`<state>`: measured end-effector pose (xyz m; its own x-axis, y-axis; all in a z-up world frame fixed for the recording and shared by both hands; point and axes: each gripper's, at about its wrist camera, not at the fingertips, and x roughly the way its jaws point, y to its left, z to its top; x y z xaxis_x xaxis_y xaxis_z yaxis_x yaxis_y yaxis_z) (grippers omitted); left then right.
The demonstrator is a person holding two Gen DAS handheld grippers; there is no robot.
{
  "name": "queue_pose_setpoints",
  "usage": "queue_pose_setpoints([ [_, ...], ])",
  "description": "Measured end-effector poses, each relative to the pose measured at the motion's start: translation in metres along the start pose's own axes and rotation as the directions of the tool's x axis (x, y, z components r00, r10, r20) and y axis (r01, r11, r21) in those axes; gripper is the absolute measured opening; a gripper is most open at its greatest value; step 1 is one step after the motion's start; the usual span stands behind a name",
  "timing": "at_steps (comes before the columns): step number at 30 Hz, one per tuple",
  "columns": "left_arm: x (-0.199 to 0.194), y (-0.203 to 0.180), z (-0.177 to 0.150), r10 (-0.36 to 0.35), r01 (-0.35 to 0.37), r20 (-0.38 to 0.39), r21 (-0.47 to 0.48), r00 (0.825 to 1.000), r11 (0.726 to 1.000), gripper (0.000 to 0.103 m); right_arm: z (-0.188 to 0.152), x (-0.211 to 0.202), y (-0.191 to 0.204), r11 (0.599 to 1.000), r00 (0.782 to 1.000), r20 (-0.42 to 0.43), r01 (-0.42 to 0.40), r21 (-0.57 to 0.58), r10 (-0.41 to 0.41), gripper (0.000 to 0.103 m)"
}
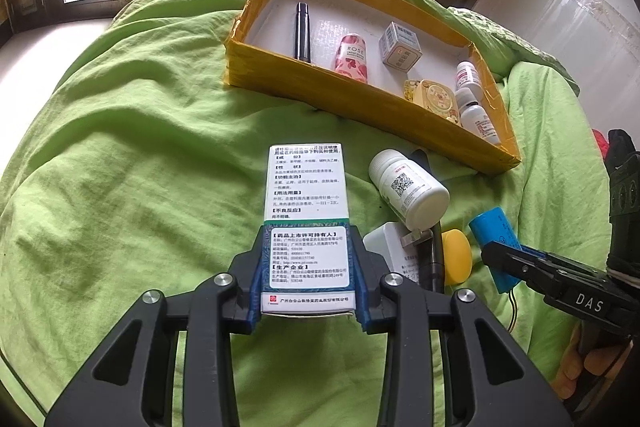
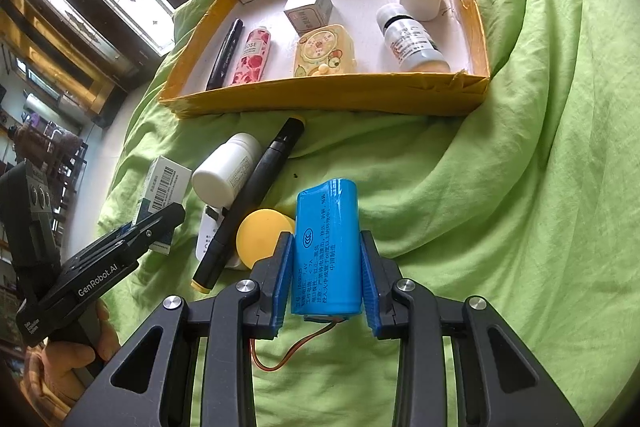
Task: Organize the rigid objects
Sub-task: 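Lift the medicine box and blue battery off the bedspread with both grippers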
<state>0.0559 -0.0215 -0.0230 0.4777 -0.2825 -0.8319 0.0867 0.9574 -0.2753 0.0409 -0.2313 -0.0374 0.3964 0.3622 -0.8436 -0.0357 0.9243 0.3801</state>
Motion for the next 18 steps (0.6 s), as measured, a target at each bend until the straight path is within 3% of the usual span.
queue_pose_setpoints([
  [18, 0.000, -0.003, -0.001, 0.012, -0.012, 0.008, 0.012, 1.000, 1.000, 0.032, 0.001, -0.011, -0.001, 1.000, 0.999, 0.022, -0.029, 0.001, 0.029, 0.028],
])
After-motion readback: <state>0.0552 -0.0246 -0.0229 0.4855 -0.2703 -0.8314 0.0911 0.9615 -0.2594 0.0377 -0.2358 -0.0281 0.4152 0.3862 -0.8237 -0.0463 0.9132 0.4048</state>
